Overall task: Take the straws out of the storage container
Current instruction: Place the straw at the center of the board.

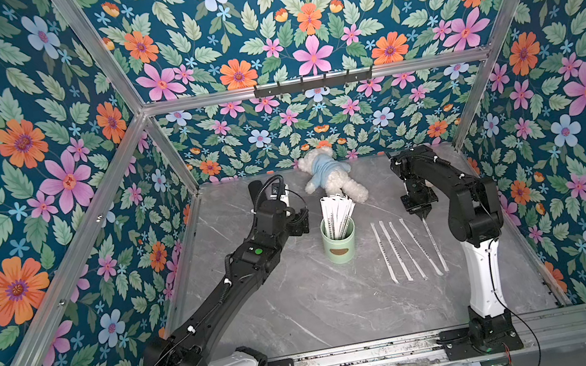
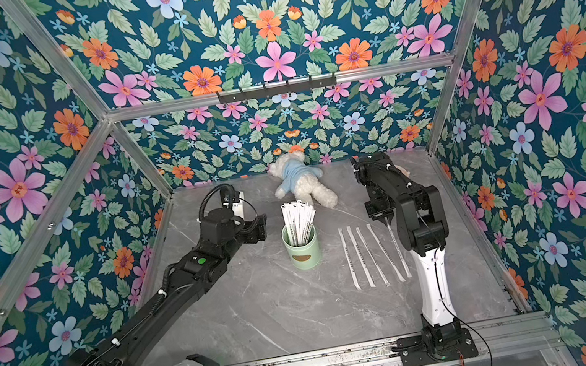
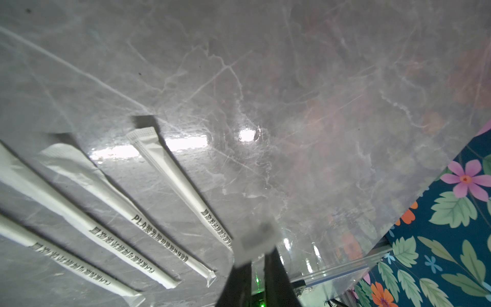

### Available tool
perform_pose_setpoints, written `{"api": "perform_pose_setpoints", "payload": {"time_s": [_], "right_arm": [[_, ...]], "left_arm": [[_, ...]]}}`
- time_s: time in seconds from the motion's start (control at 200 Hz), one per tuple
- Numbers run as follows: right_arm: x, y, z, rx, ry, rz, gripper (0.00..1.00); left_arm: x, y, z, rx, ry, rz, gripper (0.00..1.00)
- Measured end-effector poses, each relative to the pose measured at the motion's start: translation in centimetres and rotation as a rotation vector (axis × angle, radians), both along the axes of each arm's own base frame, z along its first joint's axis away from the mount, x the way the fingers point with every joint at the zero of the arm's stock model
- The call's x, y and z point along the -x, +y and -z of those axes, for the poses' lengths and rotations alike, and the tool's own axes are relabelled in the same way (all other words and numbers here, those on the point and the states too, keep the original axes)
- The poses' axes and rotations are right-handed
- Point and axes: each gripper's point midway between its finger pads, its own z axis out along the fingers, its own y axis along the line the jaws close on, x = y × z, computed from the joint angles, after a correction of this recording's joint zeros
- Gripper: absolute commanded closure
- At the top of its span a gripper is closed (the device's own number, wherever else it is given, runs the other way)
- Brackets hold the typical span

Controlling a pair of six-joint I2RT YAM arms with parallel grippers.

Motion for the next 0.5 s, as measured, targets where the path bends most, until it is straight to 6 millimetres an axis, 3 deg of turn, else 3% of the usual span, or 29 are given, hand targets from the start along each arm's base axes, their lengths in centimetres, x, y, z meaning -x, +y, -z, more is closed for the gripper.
{"api": "perform_pose_setpoints", "payload": {"time_s": [0.36,0.5], "right_arm": [[0.7,0.1,0.7,-0.008,0.020,0.004,0.83],[0.9,0.8,-1.0,-0.060,-0.051,0.016,0.83]], "left_arm": [[0.0,0.1,-0.1,0.000,-0.004,-0.005,0.08],[0.1,0.1,-1.0,0.010,-0.020,-0.005,0.08]]}}
